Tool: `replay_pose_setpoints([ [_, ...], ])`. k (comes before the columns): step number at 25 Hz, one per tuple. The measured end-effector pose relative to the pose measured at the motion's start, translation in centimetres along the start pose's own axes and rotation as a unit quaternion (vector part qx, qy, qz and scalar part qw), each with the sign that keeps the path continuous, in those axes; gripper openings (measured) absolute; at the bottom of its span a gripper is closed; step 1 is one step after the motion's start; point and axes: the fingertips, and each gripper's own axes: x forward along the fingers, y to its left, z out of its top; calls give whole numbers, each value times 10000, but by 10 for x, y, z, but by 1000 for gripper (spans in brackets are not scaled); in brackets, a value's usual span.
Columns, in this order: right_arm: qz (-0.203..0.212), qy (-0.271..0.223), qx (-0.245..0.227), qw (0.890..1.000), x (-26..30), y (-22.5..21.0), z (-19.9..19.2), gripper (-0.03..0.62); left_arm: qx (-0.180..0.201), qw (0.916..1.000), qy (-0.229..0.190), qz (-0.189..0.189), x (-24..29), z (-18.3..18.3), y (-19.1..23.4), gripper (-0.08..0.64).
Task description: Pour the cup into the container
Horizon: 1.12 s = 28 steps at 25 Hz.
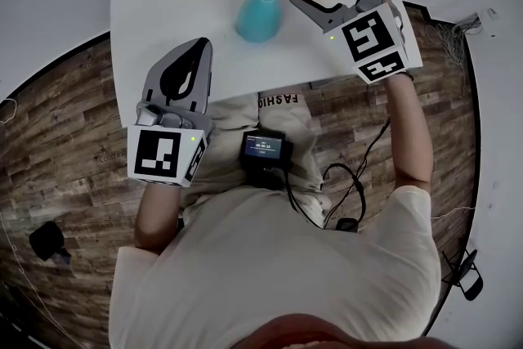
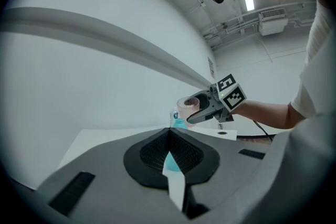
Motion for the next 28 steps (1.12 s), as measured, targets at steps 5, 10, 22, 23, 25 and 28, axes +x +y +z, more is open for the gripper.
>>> replay_pose_setpoints([
  [5,-44,55,-161,9998,0,2,1,368,-26,10000,55,26,0,-5,2,12],
  [10,-127,101,-315,9994,-2,1,3,368,49,9999,89,-1,1,-8,0,12],
  [22,-231,233,-570,9978,1,0,11,368,0,10000,84,20,-4,-11,4,12],
  [23,-231,253,-585,9977,1,0,11,368,-7,10000,88,17,-4,-12,4,12],
  [25,-240,310,-620,9973,1,0,10,368,-1,9999,102,3,-4,-12,4,12],
  [28,-259,368,-661,9968,1,0,9,368,9,9999,102,17,-5,-11,4,12],
])
